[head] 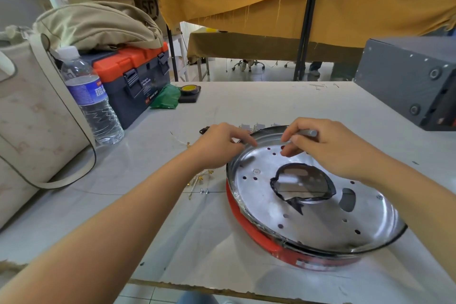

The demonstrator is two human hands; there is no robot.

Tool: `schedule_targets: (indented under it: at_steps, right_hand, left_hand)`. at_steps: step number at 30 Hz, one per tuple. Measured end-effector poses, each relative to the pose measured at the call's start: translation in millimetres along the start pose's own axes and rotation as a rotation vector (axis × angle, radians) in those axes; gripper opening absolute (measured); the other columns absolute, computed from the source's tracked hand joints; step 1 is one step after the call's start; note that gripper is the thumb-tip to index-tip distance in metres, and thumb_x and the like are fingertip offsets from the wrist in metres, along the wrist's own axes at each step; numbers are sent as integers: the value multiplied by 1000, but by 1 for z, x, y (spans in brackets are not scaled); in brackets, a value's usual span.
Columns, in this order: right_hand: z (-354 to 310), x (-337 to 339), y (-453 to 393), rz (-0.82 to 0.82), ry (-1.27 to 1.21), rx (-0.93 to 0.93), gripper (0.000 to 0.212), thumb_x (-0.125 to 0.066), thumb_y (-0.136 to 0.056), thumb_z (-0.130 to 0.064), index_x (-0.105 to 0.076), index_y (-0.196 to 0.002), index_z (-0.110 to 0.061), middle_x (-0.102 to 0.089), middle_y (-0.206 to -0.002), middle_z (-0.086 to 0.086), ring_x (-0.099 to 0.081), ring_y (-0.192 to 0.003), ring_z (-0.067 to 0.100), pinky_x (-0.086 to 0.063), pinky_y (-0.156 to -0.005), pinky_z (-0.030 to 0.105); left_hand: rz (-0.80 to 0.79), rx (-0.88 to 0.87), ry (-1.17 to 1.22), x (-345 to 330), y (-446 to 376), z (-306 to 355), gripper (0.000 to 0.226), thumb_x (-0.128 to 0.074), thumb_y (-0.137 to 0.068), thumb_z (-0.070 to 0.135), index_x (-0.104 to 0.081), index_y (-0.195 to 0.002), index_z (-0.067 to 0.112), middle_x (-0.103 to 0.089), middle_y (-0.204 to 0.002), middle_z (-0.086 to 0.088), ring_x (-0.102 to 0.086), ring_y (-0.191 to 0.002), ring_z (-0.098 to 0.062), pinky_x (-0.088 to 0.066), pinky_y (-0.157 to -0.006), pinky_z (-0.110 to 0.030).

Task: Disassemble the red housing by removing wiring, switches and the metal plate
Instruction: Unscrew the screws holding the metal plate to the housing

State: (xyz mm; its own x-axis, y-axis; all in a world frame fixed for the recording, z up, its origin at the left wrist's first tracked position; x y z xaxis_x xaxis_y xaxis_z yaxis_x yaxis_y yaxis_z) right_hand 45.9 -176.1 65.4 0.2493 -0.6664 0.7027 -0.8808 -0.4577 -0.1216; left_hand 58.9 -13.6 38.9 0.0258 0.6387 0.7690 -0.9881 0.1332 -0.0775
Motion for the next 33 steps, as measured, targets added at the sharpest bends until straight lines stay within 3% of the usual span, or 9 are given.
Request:
schedule_targets:
  at_steps: [5, 10, 15, 18, 22, 24, 27, 30, 33]
  right_hand:
    - [11, 12, -1, 35, -101, -56, 25, -42, -100, -12, -62, -92, -24, -75, -80, -6, -69, -77, -1, -43, -72, 12]
    - [11, 13, -7, 23, -135, -64, 23, -41, -101, -15, -62, -95, -23, -75, -81, -6, -70, -78, 2, -40, -73, 13]
    - [19, 11, -7, 0, -2, -96, 21, -42, -101, -18, -61, -95, -26, -74, -91, -8, -67, -84, -2, -42, -63, 9]
    - [21, 4, -4, -71, 203, -104, 18, -44, -100, -19, -59, -95, -28, -70, -97, -7, -66, -90, 9, -52, -70, 22]
    - [18, -10, -1, -183, 455, -57, 8, -47, -97, -30, -55, -97, -33, -68, -93, -4, -62, -82, 15, -52, -76, 33]
    - [15, -14, 1, -222, 508, -32, 6, -47, -96, -33, -53, -93, -34, -67, -89, -5, -60, -73, 11, -51, -70, 29]
    - [14, -14, 3, -245, 549, -9, 9, -47, -96, -31, -51, -88, -34, -63, -81, -7, -51, -58, 7, -39, -55, 19]
    - [15, -14, 4, -258, 551, -8, 9, -47, -96, -30, -52, -89, -32, -58, -73, -10, -48, -55, 6, -34, -51, 17]
    - [16, -15, 3, -277, 565, -3, 9, -45, -96, -28, -51, -90, -31, -55, -72, -11, -47, -55, 5, -34, -52, 18]
  left_hand:
    - [84, 6, -20, 0, 2, -5, 33, -49, -92, 10, -68, -114, 26, -63, -124, 4, -57, -58, 6, -41, -49, -7]
    - [34, 59, -175, 3, 13, -11, 27, -53, -90, 16, -63, -113, 23, -59, -119, 0, -60, -73, -14, -52, -68, -31]
    - [-13, 45, -229, 11, 27, -11, 18, -54, -85, 19, -71, -92, 22, -66, -86, 3, -57, -50, -4, -42, -44, -13]
    - [-62, 51, -172, 13, 33, -9, 16, -56, -88, 21, -70, -80, 20, -70, -68, -2, -60, -43, -3, -43, -42, -14]
    - [-148, 61, -29, 5, 34, -9, 6, -57, -90, 26, -62, -94, 25, -57, -44, 2, -57, -39, -12, -40, -41, -18]
    - [-40, 37, -33, 10, 27, -10, 13, -60, -89, 28, -56, -102, 28, -57, -48, 4, -53, -41, -9, -42, -44, -20]
    - [126, 44, -50, 19, 17, -15, 26, -61, -87, 33, -55, -112, 31, -64, -84, 7, -59, -64, -6, -49, -58, -22]
    - [40, 37, 86, 6, 7, -15, 40, -59, -91, 26, -52, -129, 33, -59, -116, 21, -60, -91, 5, -55, -74, -22]
    - [10, 0, 122, -1, 4, -9, 38, -58, -91, 20, -57, -127, 34, -59, -107, 29, -58, -87, 17, -51, -71, -8]
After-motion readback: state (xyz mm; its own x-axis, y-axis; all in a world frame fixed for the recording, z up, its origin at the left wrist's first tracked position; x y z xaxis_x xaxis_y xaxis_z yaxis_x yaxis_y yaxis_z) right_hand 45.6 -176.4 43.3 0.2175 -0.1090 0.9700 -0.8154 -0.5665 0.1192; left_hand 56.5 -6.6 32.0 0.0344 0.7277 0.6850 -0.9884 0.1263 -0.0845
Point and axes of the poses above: each hand's wrist, its own y-axis away from the middle knuckle, its own x-axis out of the back of the hand, z = x × y, the point moved 9 cm from there along -y, towards the middle knuckle
